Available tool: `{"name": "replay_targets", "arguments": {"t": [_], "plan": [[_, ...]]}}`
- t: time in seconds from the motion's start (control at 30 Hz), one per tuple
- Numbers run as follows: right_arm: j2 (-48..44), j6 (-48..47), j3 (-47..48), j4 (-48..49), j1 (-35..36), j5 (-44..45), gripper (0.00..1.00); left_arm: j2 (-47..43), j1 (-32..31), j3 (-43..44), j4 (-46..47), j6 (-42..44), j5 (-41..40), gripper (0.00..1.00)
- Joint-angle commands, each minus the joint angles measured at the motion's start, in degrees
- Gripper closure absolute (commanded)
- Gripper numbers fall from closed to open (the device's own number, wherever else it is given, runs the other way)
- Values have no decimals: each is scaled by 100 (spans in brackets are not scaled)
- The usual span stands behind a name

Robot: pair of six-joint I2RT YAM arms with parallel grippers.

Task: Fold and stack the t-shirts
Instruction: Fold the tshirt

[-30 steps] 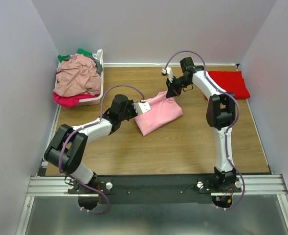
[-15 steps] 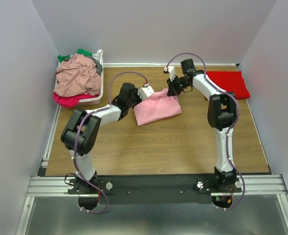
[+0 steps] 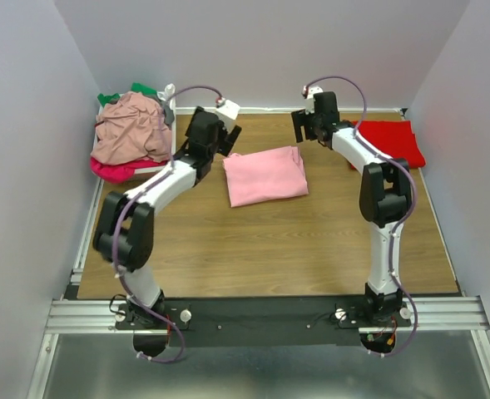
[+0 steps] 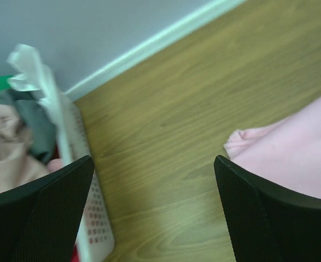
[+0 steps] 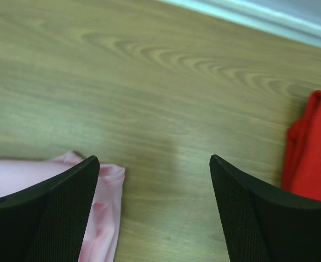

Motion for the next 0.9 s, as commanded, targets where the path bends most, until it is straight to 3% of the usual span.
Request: {"name": "replay_targets", "arguments": {"t": [0.0, 0.07, 0.1, 0.23, 0.3, 0.33, 0.4, 0.5, 0.53, 0.73, 0.87], "plan": [[-322, 599, -189, 407, -85, 344, 13, -1160, 96, -328, -80, -913, 135, 2], [-498, 644, -452, 311, -129, -367, 15, -1591, 122, -644, -308, -1117, 514, 2], [-568, 435, -532, 14, -190, -1616, 15, -1819, 131, -767, -387, -1213, 899, 2], [-928, 117, -1050, -217, -209, -3594, 32, -2250, 131, -1356, -503, -1600, 1885, 10], [-938, 55, -1121, -296, -217, -4087, 57, -2348, 131, -1620, -511, -1776, 2176, 16], [-886, 20, -1026, -479, -200, -4315, 75, -2435, 131, -1760, -546, -1803, 2386, 21], [-693, -94, -832, -735, -200, -4335, 84, -2532, 131, -1910, -581, -1829, 2528, 23], [-394, -147, -682, -938, -200, -4056, 81, -2804, 131, -2244, -582, -1777, 2511, 23], [-341, -113, -612, -938, -200, -3906, 71, -2927, 131, -2401, -564, -1742, 2511, 24], [-95, -16, -331, -929, -191, -2676, 50, -3043, 131, -2710, -555, -1654, 2450, 23], [90, 55, -207, -929, -191, -2534, 47, -2990, 131, -2675, -547, -1654, 2502, 23]]}}
